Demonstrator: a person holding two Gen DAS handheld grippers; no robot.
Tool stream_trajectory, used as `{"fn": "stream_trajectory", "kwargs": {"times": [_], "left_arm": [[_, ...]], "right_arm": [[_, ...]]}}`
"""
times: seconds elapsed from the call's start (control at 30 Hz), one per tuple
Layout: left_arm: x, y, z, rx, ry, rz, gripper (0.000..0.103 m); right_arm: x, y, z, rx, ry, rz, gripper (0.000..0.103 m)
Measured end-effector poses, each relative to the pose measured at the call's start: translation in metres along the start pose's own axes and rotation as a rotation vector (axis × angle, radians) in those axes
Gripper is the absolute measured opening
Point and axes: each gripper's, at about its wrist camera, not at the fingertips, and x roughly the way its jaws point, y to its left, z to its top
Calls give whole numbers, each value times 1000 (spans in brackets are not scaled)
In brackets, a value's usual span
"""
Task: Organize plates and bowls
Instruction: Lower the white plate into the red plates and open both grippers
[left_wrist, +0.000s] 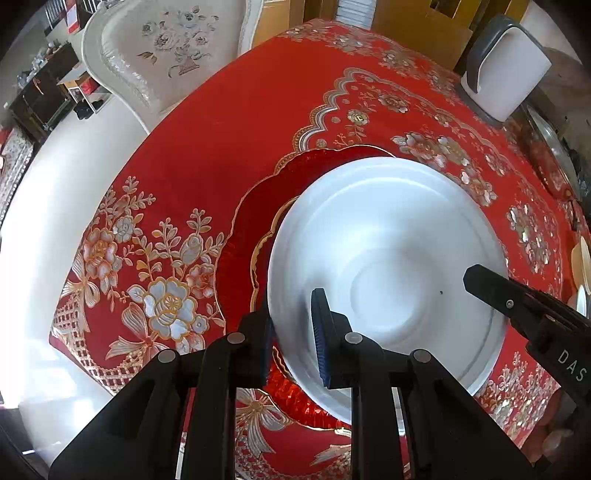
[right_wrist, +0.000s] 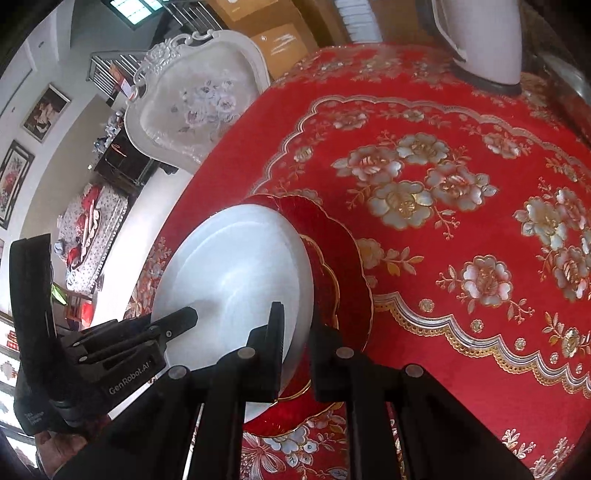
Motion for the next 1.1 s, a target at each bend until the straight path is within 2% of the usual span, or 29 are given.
{"fn": "stream_trajectory", "kwargs": {"times": [0.53, 0.77, 0.93, 1.0, 1.07, 1.1], "left_arm": [[11, 1, -1, 4, -20, 41, 18], [15, -1, -3, 18, -18, 49, 18], [17, -2, -4, 23, -26, 49, 18], [19, 0, -2, 17, -19, 26, 22], [20, 0, -1, 20, -6, 2, 33], [20, -1, -1, 25, -6, -7, 35]], "right_arm": [[10, -1, -2, -13, 26, -18, 12], [18, -1, -4, -27, 56, -62, 12], [18, 1, -4, -43, 43, -84, 12], [17, 1, -4, -46, 31, -92, 12], [17, 0, -4, -39, 32, -94, 12], [18, -1, -4, -34, 37, -91, 13]]}}
